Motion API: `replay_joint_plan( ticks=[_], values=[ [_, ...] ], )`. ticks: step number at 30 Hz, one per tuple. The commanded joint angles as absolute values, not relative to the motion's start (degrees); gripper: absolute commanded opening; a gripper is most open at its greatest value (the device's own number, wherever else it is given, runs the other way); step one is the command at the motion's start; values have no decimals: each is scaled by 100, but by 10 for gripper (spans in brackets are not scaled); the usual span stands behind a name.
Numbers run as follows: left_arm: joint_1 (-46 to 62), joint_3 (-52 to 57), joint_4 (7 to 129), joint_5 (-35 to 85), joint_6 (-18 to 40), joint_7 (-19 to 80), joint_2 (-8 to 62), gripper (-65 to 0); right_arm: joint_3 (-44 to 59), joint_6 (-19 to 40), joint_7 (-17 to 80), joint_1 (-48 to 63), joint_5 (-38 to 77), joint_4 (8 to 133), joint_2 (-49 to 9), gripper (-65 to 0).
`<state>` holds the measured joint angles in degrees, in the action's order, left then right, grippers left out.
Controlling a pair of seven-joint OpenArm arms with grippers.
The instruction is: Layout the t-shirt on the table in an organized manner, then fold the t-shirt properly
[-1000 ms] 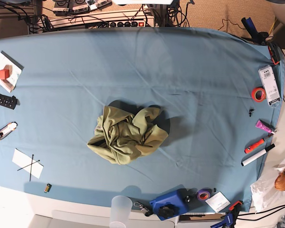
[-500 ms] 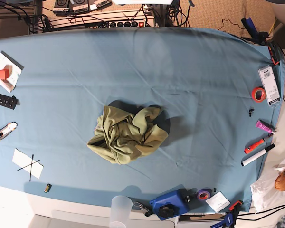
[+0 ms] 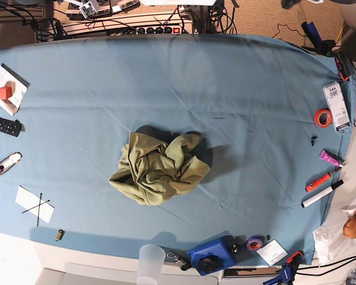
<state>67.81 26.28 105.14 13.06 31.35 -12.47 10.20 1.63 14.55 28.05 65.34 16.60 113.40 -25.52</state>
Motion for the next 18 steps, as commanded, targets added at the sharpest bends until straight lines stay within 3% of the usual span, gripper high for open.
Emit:
replay_joint_plan(
  ticks=[1, 7, 18],
  values=[
    [6901, 2755, 10676, 1380, 3175, -1400, 1050, -650, 193, 1455, 2749, 6580, 1715, 11507, -2587, -650],
    [6558, 3284, 11093, 1817, 3765, -1400, 1050, -650, 193, 1455, 2862, 6340, 1712, 11935, -2587, -650],
    [5704, 3400, 11205, 1975, 3756, -1400, 1050, -650, 196, 1452, 2873, 5575, 1708, 12237, -2587, -650]
  ],
)
